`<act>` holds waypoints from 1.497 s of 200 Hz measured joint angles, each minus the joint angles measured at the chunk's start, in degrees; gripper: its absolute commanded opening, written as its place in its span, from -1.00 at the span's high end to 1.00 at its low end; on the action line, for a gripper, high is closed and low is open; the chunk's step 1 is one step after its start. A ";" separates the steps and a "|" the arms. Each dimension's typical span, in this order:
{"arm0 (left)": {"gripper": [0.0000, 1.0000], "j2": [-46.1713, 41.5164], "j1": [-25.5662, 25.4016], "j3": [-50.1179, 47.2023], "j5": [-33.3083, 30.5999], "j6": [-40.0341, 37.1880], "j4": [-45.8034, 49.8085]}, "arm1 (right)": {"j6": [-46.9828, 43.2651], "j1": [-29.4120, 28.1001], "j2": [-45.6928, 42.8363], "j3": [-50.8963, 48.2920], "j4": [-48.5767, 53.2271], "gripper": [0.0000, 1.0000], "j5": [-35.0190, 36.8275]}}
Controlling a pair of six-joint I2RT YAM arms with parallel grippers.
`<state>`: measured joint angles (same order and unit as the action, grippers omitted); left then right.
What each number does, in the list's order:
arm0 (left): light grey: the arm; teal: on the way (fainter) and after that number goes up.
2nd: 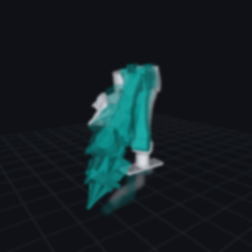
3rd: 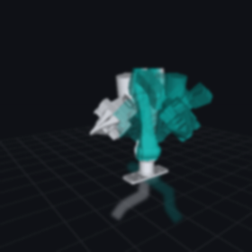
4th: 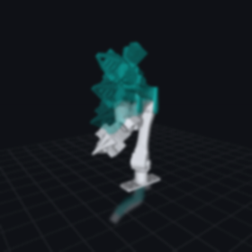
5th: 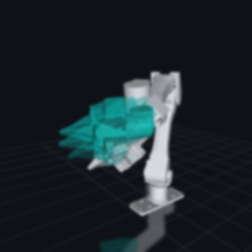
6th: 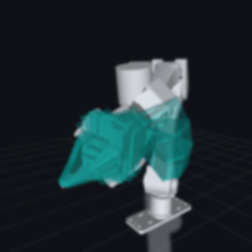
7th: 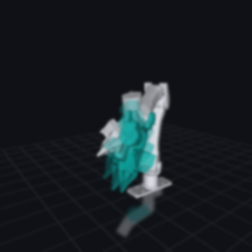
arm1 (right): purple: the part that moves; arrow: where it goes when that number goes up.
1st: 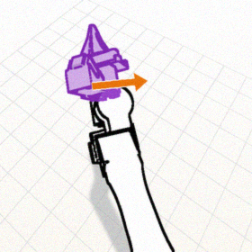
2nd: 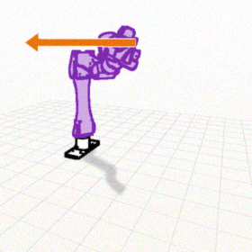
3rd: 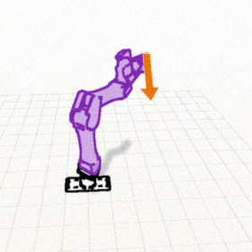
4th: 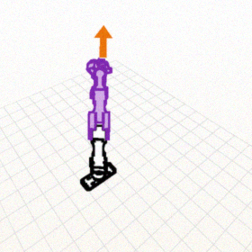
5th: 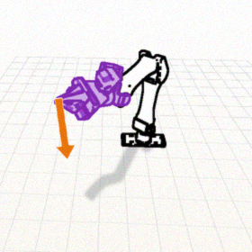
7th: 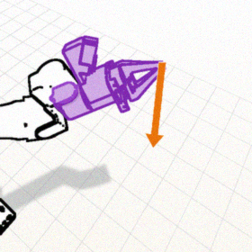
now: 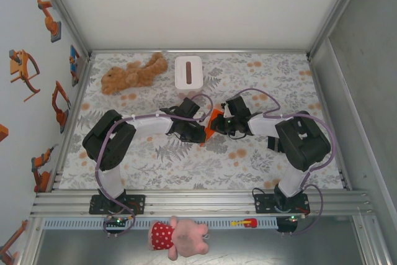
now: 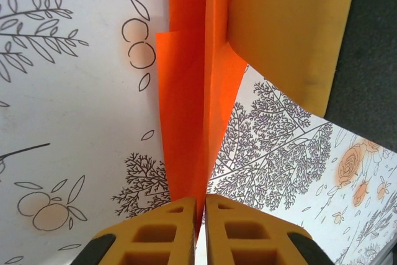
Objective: Fold a paper plane with a square sheet of paper (pick it up from the middle)
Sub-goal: Fold the wing for the fifth time at the center of the table.
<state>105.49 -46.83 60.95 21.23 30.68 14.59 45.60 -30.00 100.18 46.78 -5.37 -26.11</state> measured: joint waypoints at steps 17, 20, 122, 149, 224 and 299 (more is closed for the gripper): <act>0.81 0.28 0.02 0.00 0.02 0.04 0.00 | -0.02 -0.02 0.00 0.00 0.02 0.77 0.00; 0.81 0.37 0.02 0.00 0.02 0.09 0.00 | -0.02 -0.02 0.00 0.00 0.00 0.77 0.00; 0.82 1.33 0.04 0.00 0.87 0.20 -0.07 | 0.00 -0.02 0.79 0.00 0.57 0.77 0.17; 0.82 1.64 0.04 0.00 0.87 0.20 -0.13 | 0.00 -0.02 0.79 0.00 0.59 0.77 0.17; 0.79 1.86 0.33 0.00 0.90 0.20 -0.17 | 0.00 0.00 1.53 0.11 0.59 0.77 0.20; 0.58 -1.33 0.37 0.00 -2.16 0.92 2.16 | 0.00 0.00 2.12 0.98 1.53 0.78 0.20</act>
<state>104.16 -46.46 60.95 19.07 31.59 16.75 45.60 -30.00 102.30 47.77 -3.84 -25.91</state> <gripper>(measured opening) 0.207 0.111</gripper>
